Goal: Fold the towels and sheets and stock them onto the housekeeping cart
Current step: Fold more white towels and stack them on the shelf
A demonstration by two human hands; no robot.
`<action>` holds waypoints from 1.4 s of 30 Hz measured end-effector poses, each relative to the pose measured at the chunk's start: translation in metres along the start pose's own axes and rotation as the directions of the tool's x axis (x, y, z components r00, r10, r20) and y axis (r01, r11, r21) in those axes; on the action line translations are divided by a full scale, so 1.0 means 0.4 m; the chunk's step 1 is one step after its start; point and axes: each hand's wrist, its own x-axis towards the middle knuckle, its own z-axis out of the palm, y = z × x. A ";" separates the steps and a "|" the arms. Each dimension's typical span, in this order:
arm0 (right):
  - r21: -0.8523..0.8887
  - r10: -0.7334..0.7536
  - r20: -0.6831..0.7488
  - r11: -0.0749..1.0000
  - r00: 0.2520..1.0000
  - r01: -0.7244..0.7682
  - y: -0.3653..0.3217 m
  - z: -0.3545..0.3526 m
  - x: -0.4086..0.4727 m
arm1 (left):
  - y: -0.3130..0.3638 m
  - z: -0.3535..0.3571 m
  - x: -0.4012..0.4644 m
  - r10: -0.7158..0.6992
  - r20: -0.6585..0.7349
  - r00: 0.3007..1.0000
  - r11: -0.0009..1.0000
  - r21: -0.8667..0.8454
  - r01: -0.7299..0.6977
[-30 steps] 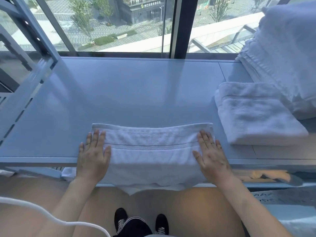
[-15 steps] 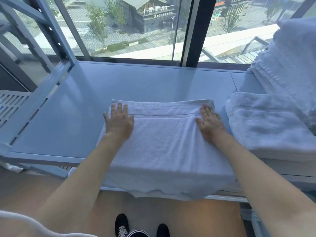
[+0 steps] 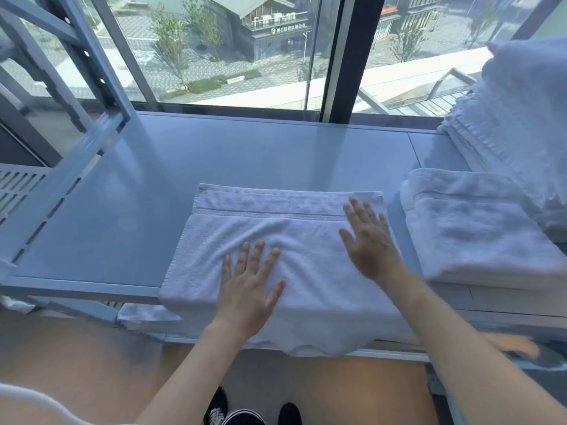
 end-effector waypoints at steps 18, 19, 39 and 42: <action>-0.151 -0.055 0.170 0.985 0.984 0.081 -0.054 0.094 0.081 | -0.058 -0.030 0.244 0.023 -0.013 1.000 0.999 -0.030 -0.024; -0.144 -0.044 0.173 0.987 0.984 0.069 -0.053 0.089 0.119 | -0.061 -0.043 0.286 0.025 -0.003 1.000 0.999 -0.039 -0.025; 0.020 -0.022 0.018 1.000 1.000 0.022 -0.152 0.058 0.016 | -0.086 -0.023 0.007 0.013 -0.034 0.999 1.000 -0.006 -0.014; 0.046 -0.049 0.043 0.998 0.998 0.047 -0.147 0.077 -0.131 | -0.085 -0.022 0.002 0.023 -0.049 0.999 0.999 -0.025 -0.024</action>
